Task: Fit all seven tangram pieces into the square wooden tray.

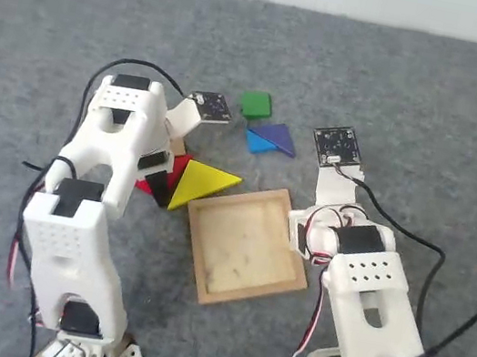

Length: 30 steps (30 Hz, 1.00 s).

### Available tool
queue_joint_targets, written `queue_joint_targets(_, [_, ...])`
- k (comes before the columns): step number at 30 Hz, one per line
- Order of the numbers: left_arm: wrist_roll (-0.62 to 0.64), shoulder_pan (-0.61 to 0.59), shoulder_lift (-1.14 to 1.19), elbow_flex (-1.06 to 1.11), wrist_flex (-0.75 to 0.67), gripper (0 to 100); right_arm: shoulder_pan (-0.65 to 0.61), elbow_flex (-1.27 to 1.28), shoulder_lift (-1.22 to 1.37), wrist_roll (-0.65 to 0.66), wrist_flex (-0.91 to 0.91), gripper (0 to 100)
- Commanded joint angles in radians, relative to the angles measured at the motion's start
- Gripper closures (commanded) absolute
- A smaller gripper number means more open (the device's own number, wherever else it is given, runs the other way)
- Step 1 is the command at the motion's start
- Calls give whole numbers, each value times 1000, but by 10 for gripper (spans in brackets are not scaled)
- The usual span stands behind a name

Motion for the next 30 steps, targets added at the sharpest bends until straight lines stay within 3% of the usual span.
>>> queue_joint_targets(1, [17,3,-3,-36,21,743,10,-8,-1,-6,-13,968])
queue_joint_targets(6, [-20,3,-5,-18,124,805,10,-9,-1,-6,-13,968])
queue_joint_targets(16, [-18,11,-72,56,129,848,10,-11,-1,-6,-13,968])
queue_joint_targets(24, [-21,20,-324,245,124,848,10,-11,-1,-6,-16,968])
queue_joint_targets(30, [-18,21,-601,472,21,848,10,-11,-1,-6,-16,968])
